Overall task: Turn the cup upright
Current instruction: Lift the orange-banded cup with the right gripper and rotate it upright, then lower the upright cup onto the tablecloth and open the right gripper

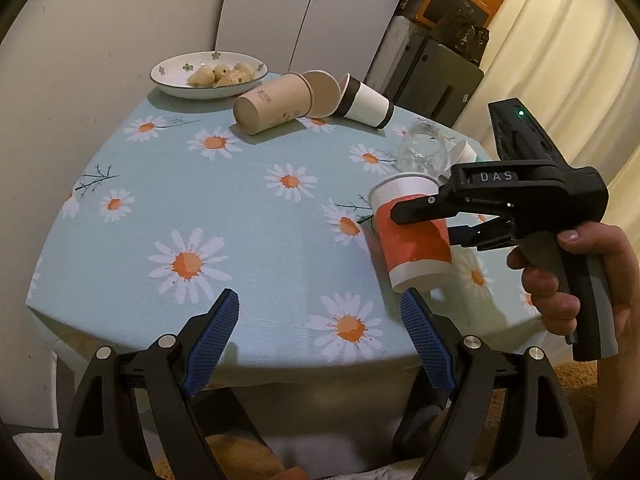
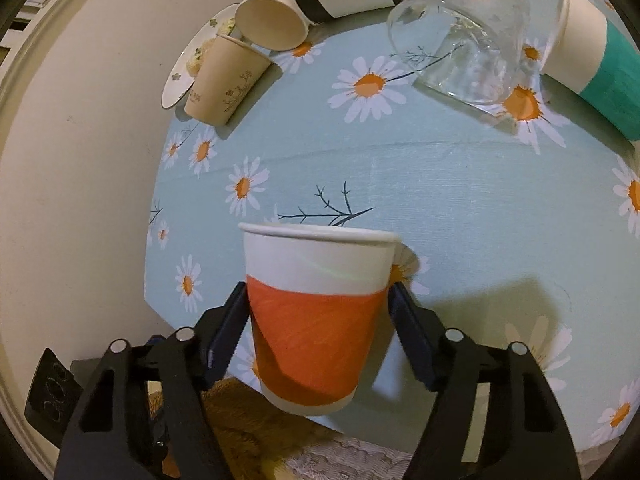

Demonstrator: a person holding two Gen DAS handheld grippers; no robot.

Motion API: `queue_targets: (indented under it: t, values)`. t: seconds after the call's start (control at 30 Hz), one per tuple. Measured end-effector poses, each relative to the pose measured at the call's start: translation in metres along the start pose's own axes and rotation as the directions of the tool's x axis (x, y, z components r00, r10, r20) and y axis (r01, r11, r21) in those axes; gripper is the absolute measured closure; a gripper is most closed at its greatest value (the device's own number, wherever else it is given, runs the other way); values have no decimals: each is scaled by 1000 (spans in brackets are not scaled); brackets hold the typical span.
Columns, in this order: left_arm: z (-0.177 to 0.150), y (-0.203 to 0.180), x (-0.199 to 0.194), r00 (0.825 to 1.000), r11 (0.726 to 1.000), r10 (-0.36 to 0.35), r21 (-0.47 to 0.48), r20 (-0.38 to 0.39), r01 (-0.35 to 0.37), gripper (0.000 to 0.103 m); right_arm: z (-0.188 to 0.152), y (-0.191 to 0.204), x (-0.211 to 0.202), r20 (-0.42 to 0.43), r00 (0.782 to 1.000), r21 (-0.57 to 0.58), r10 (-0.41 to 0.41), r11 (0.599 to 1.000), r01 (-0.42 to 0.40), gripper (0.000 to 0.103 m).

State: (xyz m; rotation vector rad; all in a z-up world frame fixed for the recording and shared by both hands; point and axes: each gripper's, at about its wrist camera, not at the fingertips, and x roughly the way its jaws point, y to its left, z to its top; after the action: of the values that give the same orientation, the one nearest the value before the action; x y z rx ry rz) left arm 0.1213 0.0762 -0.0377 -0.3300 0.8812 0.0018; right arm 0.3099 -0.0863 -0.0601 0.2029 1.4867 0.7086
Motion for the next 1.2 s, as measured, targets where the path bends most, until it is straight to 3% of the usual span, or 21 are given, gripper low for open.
queue_targets:
  t: [0.27, 0.4, 0.5, 0.6, 0.67, 0.8, 0.9, 1.0, 1.03, 1.13, 1.2]
  values:
    - [0, 3, -1, 1000, 1000, 3, -20, 5, -3, 22, -7, 3, -15, 42, 999, -33, 6, 999, -5, 38]
    - [0, 1, -2, 1000, 1000, 15, -9, 16, -14, 22, -16, 0, -31, 114, 993, -53, -26, 998, 32, 38]
    - [1, -1, -3, 999, 1000, 26, 6, 28, -26, 22, -32, 2, -50, 256, 964, -104, -73, 989, 102, 38]
    - [1, -1, -6, 998, 999, 32, 13, 45, -33, 22, -51, 7, -60, 381, 923, -168, -59, 977, 132, 38]
    - [2, 0, -7, 998, 1000, 30, 7, 54, -30, 22, -69, 12, -65, 488, 872, -215, -44, 962, 169, 38]
    - [2, 2, -8, 997, 999, 34, 2, 63, -34, 22, -95, 23, -64, 642, 761, -226, -96, 924, 308, 38]
    - [2, 3, -12, 995, 999, 42, 4, 85, -43, 22, -109, 28, -60, 700, 707, -229, -95, 909, 348, 38]
    - [2, 6, -14, 995, 999, 34, -8, 89, -33, 22, -125, 38, -58, 779, 621, -235, -87, 878, 418, 38]
    - [2, 7, -15, 995, 999, 33, -11, 91, -32, 22, -127, 41, -57, 794, 602, -232, -88, 871, 433, 38]
    - [2, 8, -16, 995, 999, 27, -21, 95, -25, 22, -139, 46, -58, 858, 503, -181, -99, 860, 477, 38]
    - [2, 8, -16, 995, 999, 24, -26, 94, -22, 22, -144, 49, -55, 881, 459, -153, -113, 850, 505, 38]
